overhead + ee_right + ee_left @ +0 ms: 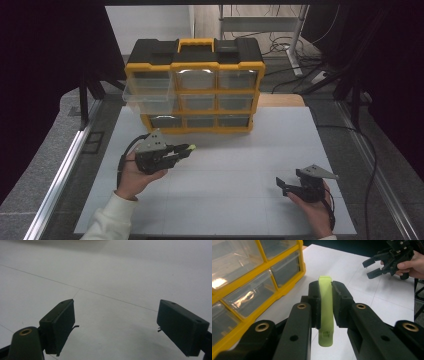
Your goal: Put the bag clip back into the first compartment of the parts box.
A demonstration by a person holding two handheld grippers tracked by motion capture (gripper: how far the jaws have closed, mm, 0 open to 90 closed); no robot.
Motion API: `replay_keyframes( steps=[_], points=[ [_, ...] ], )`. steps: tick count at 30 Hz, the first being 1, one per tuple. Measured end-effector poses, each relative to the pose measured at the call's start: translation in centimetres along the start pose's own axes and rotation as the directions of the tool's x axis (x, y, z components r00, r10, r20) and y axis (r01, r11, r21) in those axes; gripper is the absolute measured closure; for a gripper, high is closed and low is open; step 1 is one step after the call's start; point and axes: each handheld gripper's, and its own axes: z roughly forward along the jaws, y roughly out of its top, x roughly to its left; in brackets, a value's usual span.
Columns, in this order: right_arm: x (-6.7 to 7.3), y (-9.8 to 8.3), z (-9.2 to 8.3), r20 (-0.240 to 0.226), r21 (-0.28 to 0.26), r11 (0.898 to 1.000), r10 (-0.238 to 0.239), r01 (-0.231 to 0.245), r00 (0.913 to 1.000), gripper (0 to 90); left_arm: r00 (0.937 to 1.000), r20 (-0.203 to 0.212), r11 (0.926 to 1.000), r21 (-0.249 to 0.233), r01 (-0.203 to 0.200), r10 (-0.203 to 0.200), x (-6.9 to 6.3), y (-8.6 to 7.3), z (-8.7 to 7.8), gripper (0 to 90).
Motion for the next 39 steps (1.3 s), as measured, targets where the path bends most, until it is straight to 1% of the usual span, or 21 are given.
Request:
replay_keyframes(
  steps=[1,2,6,17,21,26,30,36,39],
  points=[
    [0.0,0.0,0.0,0.000,0.000,1.000,0.000,0.000,1.0000,15.2,1.0000,-0.002,1.0000,-0.003,0.000,0.000,0.1,0.0,-0.1,77.7],
    [0.0,0.0,0.0,0.000,0.000,1.000,0.001,-0.001,1.0000,15.2,1.0000,-0.004,1.0000,-0.006,0.008,-0.008,0.0,0.0,-0.2,77.7],
    [0.0,0.0,0.0,0.001,-0.002,1.000,-0.001,0.001,1.0000,15.2,0.9999,-0.011,0.9999,-0.015,0.000,0.000,0.2,0.0,-0.5,77.7],
    [0.0,0.0,0.0,0.001,-0.001,1.000,0.000,0.000,1.0000,15.2,0.9994,-0.031,0.9992,-0.039,0.013,-0.014,0.7,0.1,-1.5,77.7],
    [0.0,0.0,0.0,0.001,-0.001,1.000,0.000,0.000,1.0000,15.2,0.9993,-0.031,0.9986,-0.051,0.018,-0.020,0.8,0.1,-1.8,77.7],
    [0.0,0.0,0.0,0.001,0.001,1.000,0.001,-0.001,1.0000,15.2,0.9991,-0.038,0.9983,-0.056,0.016,-0.018,0.9,0.2,-2.2,77.7],
    [0.0,0.0,0.0,0.002,-0.001,1.000,-0.001,0.001,1.0000,15.2,0.9987,-0.043,0.9975,-0.066,0.023,-0.026,1.1,0.3,-2.5,77.7],
    [0.0,0.0,0.0,0.002,-0.002,1.000,-0.003,0.003,1.0000,15.2,0.9985,-0.042,0.9962,-0.081,0.032,-0.036,1.2,0.5,-2.7,77.7],
    [0.0,0.0,0.0,0.002,-0.003,1.000,0.000,0.000,1.0000,15.2,0.9986,-0.044,0.9961,-0.085,0.026,-0.030,1.2,0.8,-2.7,77.7]
  ],
)
